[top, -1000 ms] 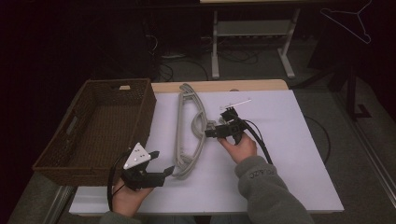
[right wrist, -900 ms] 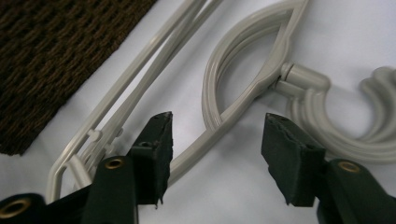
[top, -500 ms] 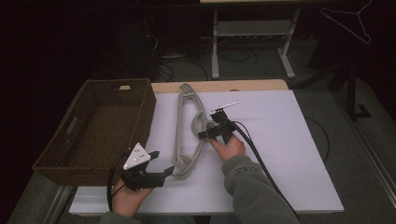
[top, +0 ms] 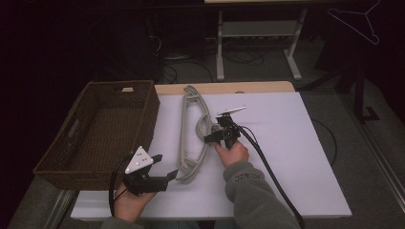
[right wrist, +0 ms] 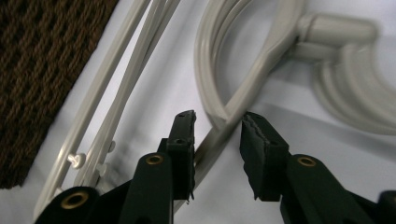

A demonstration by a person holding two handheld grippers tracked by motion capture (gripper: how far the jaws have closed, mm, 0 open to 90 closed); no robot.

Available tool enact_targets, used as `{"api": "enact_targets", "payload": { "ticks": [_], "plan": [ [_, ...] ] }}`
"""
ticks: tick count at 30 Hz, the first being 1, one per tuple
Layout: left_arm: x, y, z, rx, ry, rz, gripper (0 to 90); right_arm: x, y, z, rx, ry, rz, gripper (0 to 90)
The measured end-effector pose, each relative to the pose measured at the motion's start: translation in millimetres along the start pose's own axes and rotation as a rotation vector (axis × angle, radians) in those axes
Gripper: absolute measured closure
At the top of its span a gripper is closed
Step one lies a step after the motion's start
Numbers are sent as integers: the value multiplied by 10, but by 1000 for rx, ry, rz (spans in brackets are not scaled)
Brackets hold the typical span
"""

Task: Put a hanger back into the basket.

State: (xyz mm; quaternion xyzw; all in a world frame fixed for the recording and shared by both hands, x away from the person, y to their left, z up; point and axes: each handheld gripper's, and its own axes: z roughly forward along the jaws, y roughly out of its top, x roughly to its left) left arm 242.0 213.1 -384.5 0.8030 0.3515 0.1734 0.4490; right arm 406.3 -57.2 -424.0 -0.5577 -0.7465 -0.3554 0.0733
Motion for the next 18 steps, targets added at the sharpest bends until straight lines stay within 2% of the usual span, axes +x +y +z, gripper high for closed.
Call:
{"api": "enact_targets", "payload": {
  "ticks": [1,3,10,13,18],
  "plan": [
    [-2,2,-2,1,1,1,235,7,-17,26,-5,-28,-17,634],
    [-4,3,-7,0,2,4,235,18,-17,20,-6,-25,-1,649],
    [4,-3,-4,-7,3,2,236,5,-10,-47,-32,-2,18,674],
    [2,-3,-7,-9,4,-2,236,-14,-22,-68,-46,22,53,685],
    [-1,-2,-8,-5,4,2,238,-63,-51,-123,-61,49,82,701]
  ]
}}
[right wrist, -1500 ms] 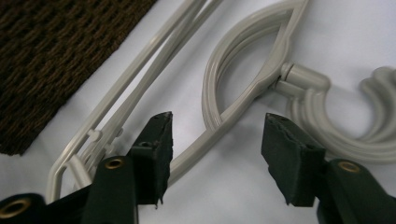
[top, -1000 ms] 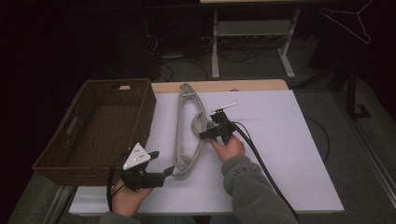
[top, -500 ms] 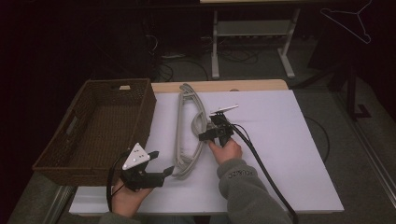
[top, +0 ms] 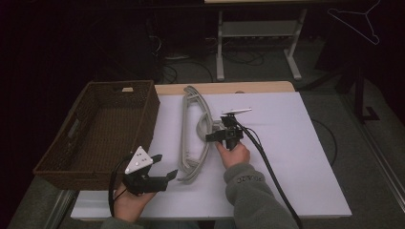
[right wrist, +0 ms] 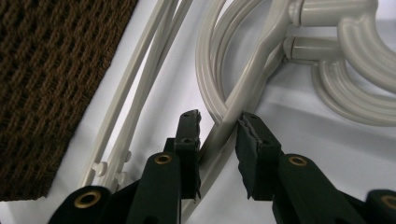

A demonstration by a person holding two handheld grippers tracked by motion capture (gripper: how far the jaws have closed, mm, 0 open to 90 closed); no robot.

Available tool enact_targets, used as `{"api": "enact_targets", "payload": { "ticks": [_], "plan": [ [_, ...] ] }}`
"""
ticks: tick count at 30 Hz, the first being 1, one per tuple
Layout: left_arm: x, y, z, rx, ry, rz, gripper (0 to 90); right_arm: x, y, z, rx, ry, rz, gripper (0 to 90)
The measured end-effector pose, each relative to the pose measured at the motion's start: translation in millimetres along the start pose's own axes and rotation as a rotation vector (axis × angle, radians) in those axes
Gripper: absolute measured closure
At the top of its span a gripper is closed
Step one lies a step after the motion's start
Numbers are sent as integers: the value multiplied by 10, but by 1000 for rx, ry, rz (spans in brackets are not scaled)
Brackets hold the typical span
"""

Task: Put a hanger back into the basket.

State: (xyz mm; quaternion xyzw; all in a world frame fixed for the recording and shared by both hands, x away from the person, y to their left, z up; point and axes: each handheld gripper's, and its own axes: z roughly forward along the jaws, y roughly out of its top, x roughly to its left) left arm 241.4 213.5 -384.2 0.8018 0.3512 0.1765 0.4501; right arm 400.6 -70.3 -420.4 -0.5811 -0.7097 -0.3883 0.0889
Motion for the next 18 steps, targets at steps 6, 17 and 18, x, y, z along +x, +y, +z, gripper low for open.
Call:
{"api": "enact_targets", "payload": {
  "ticks": [6,17,18],
  "plan": [
    [0,-2,6,-6,0,-4,240,-64,-22,-26,-24,39,22,720],
    [2,-3,1,-7,-1,-12,240,-102,-37,-73,-67,147,77,772],
    [1,-4,2,-6,-1,-13,240,-96,-38,-85,-70,156,82,774]
  ]
}}
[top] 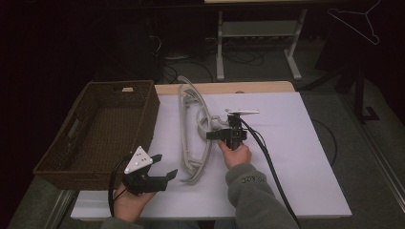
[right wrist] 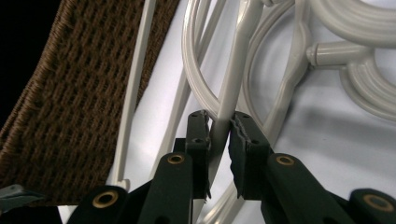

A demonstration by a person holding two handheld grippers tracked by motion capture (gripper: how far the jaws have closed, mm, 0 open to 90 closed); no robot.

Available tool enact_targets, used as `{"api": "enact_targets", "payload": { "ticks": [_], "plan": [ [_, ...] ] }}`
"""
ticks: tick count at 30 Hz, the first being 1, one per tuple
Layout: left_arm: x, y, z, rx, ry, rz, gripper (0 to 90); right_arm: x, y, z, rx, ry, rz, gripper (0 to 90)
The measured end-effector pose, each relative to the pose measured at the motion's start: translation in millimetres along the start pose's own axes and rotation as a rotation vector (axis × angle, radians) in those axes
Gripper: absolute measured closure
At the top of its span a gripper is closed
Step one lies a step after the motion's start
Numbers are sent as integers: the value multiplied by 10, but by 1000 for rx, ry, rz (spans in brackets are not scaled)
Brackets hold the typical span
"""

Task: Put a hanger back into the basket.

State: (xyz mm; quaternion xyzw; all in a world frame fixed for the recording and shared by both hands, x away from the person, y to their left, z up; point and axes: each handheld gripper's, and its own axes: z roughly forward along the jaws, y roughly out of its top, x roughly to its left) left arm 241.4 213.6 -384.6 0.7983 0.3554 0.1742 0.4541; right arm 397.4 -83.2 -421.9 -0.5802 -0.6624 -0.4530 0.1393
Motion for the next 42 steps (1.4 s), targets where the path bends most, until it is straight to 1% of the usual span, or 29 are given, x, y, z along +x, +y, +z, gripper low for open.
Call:
{"api": "enact_targets", "payload": {
  "ticks": [3,6,7,8,10,12,14,16,17,18,19,20,22,23,24,25,26,28,29,30,31,33,34,35,36,38,41,42],
  "plan": [
    [-9,0,3,-4,-2,-5,241,-12,-7,-33,-15,43,29,784],
    [-11,2,2,-6,-4,-8,242,-25,-15,-60,-19,74,48,792],
    [-11,1,4,-5,-4,-11,242,-42,-20,-69,-21,89,54,795],
    [-8,0,4,-3,-4,-10,242,-52,-25,-85,-23,108,69,797],
    [-2,-2,12,-2,-8,-10,243,-72,-31,-99,-25,122,80,799],
    [0,-2,16,0,-10,-11,244,-108,-39,-125,-28,149,97,803],
    [0,4,18,7,-13,-14,248,-125,-47,-148,-32,160,109,804],
    [-4,11,18,9,-17,-14,250,-133,-58,-184,-37,174,108,805],
    [-8,14,20,5,-18,-19,253,-133,-64,-203,-36,181,120,807],
    [-9,17,23,3,-23,-25,254,-139,-73,-224,-41,193,115,807],
    [-11,23,26,0,-29,-30,254,-139,-73,-224,-41,193,115,807],
    [-15,32,28,-2,-30,-26,256,-137,-78,-241,-37,202,128,807],
    [-15,50,27,-3,-33,-24,261,-163,-96,-269,-39,222,136,807],
    [-15,67,32,-8,-36,-31,265,-174,-102,-280,-41,236,150,808],
    [-11,81,37,-8,-37,-32,267,-196,-116,-299,-54,248,157,808],
    [-6,96,46,-11,-41,-34,268,-205,-126,-317,-59,248,156,808],
    [-6,111,56,-12,-45,-35,270,-217,-137,-331,-62,269,163,807],
    [-10,145,79,-9,-51,-41,276,-220,-152,-363,-68,263,151,807],
    [-8,170,97,-11,-56,-41,277,-221,-158,-379,-72,272,144,807],
    [-8,185,109,-11,-58,-42,281,-220,-159,-404,-74,289,149,807],
    [-6,213,129,-5,-62,-41,285,-224,-162,-419,-77,289,144,808],
    [-7,259,165,-5,-70,-47,293,-223,-169,-475,-62,269,124,808],
    [-10,284,187,-7,-76,-53,294,-228,-172,-488,-53,272,131,809],
    [-12,310,210,-5,-80,-53,295,-246,-184,-507,-53,263,125,809],
    [-17,342,246,-4,-89,-61,297,-258,-198,-531,-56,257,124,809],
    [-16,381,299,6,-100,-71,302,-289,-233,-566,-50,259,121,809],
    [7,422,413,14,-135,-114,313,-319,-275,-610,-50,261,123,809],
    [22,437,461,20,-147,-137,316,-330,-283,-620,-51,267,125,809]
  ]
}}
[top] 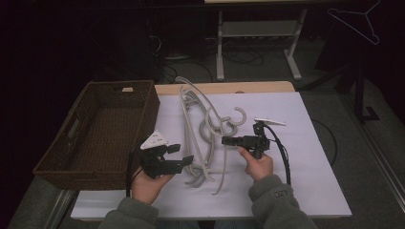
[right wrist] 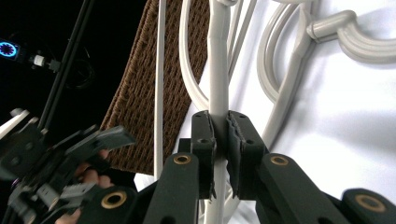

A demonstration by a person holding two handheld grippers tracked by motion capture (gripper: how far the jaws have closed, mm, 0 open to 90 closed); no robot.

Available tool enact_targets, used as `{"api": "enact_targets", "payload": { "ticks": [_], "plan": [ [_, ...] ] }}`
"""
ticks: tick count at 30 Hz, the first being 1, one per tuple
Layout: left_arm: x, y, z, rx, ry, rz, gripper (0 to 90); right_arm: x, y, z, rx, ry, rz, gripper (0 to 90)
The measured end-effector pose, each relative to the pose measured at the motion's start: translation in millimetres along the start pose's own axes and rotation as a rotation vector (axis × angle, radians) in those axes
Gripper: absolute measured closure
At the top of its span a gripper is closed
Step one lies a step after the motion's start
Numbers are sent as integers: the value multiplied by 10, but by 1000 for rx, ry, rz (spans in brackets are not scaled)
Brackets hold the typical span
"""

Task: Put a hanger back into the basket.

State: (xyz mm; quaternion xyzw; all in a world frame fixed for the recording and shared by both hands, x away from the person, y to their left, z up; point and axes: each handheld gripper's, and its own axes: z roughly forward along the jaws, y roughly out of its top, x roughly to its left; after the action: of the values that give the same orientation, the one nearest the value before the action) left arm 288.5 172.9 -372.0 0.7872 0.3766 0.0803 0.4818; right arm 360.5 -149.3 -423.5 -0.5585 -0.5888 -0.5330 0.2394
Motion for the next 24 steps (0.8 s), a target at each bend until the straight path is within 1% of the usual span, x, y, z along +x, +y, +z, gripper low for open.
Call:
{"api": "enact_targets", "payload": {
  "ticks": [2,3,4,5,6,9,11,15,17,19,20,21,24],
  "plan": [
    [32,29,63,6,-22,-41,331,-16,-18,-42,-6,-4,-14,809],
    [49,45,88,9,-28,-54,338,-17,-22,-62,-10,0,-6,809],
    [64,61,113,11,-33,-66,349,-24,-28,-83,-13,3,-9,809],
    [80,79,136,15,-39,-81,357,-21,-31,-101,-17,-4,-18,809],
    [91,96,156,16,-43,-102,363,-17,-33,-122,-17,0,-21,809],
    [125,149,204,27,-41,-127,385,2,-38,-170,-20,-1,-27,809],
    [156,179,234,23,-60,-159,399,14,-42,-197,-23,7,-37,809],
    [185,232,279,29,-65,-194,426,31,-57,-232,-24,0,-50,809],
    [198,249,299,30,-87,-218,437,29,-65,-249,-21,-1,-54,809],
    [197,260,322,32,-86,-235,449,18,-76,-258,-22,2,-52,809],
    [204,262,338,34,-97,-246,452,12,-83,-264,-25,4,-56,809],
    [212,262,356,34,-110,-267,463,8,-89,-269,-25,8,-56,809],
    [232,264,412,33,-127,-307,500,-6,-107,-281,-22,9,-56,809]
  ]
}}
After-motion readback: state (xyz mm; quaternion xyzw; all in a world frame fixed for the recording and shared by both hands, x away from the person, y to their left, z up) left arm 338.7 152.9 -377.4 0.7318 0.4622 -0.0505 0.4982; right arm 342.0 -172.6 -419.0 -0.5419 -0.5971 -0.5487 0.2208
